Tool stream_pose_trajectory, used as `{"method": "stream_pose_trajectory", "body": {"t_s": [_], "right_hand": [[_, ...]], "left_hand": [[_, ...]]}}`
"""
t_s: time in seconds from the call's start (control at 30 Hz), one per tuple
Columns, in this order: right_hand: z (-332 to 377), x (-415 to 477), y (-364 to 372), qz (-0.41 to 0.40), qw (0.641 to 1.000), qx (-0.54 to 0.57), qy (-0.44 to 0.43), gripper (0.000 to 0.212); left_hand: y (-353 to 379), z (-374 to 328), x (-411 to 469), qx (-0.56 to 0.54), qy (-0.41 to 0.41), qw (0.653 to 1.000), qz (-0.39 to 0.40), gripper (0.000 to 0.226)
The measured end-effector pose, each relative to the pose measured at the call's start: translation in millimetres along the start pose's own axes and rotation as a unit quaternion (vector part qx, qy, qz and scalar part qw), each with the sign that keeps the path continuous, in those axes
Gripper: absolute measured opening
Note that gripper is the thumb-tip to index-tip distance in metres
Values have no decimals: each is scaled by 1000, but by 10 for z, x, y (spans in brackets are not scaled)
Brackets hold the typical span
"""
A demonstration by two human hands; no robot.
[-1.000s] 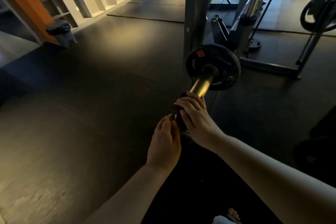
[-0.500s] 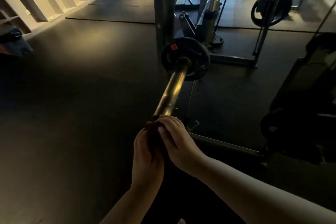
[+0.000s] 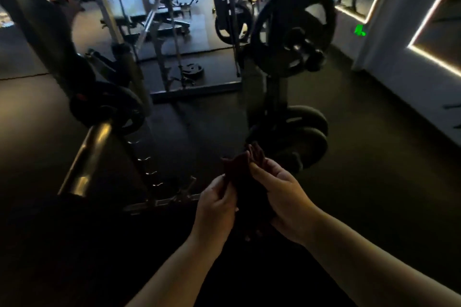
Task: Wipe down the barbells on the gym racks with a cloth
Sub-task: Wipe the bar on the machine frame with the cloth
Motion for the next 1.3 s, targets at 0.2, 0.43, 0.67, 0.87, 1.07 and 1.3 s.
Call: {"method": "stream_pose_trajectory", "body": {"t_s": [0.2, 0.43, 0.67, 0.87, 1.07, 1.3], "right_hand": [[747, -853, -1051, -104, 990, -39, -89, 25], [1444, -1556, -2098, -160, 974, -110, -113, 32], [1915, -1624, -2765, -196, 972, -2, -132, 23], [2410, -1242, -3405, -290, 947, -35, -133, 35], [2942, -726, -3731, -196, 977, -18, -80, 34], [3702, -241, -4615, -224, 967, -12, -117, 21]], "left_hand": [[1419, -81, 238, 118, 62, 989, 62, 18], [2814, -135, 372, 155, 97, 976, 118, 12], [3591, -132, 854, 137, 30, 971, 193, 37], [4044, -244, 1771, 206, 117, 959, 153, 22], [4541, -265, 2629, 334, 226, 889, 216, 32], [4926, -267, 3609, 217, 120, 964, 101, 36]]}}
Point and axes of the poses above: each hand's wrist, its own x-axis towards the middle knuckle, its own y-axis out of the palm, z = x × y, the point moved 3 cm from there along x, towards the middle knuckle, and after that the axes turned 10 degrees about z, right-handed, at the moved point
